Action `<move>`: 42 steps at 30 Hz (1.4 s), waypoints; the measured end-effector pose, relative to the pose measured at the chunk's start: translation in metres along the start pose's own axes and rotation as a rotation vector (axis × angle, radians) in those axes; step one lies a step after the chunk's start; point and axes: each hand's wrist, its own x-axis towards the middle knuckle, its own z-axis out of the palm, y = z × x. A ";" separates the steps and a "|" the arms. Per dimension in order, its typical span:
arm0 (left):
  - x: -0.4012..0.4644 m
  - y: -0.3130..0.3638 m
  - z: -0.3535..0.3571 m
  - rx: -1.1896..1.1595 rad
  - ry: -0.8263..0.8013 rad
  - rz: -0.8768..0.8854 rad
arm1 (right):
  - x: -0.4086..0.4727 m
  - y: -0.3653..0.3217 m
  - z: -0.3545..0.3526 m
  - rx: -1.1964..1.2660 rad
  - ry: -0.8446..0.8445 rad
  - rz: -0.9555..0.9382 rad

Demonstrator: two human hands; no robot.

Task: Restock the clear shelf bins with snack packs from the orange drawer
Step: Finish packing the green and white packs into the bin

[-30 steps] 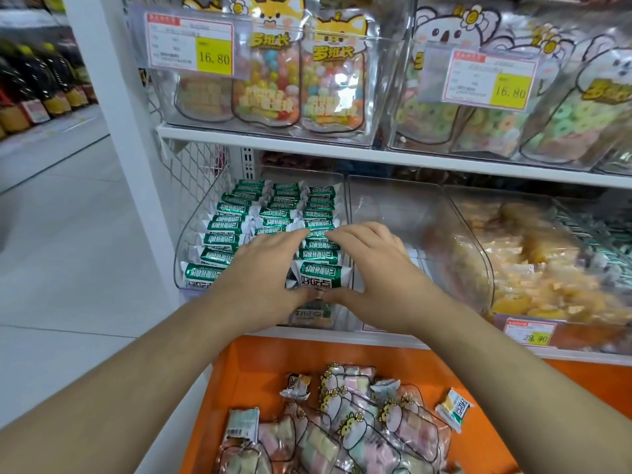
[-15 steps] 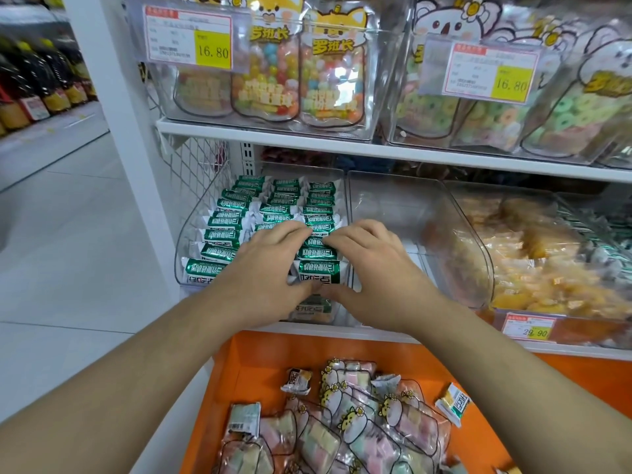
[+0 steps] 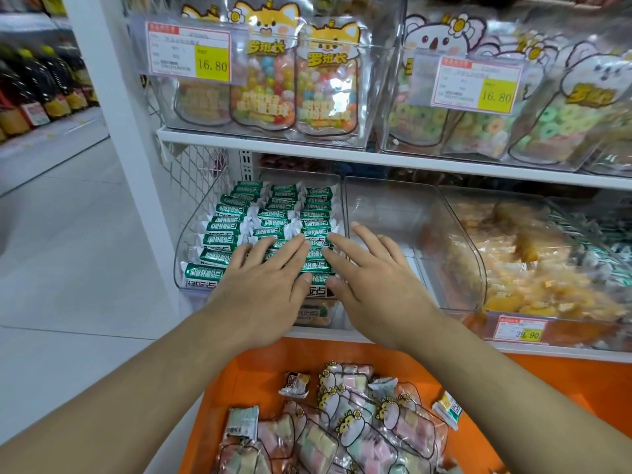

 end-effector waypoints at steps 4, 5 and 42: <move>0.002 0.003 -0.001 0.006 -0.024 -0.026 | -0.003 0.004 0.003 0.009 0.025 0.039; 0.002 0.003 -0.001 -0.004 -0.032 -0.027 | -0.004 0.004 0.005 0.003 0.021 0.042; -0.015 -0.048 -0.001 -0.165 0.007 -0.157 | 0.008 -0.009 0.004 -0.060 -0.009 0.049</move>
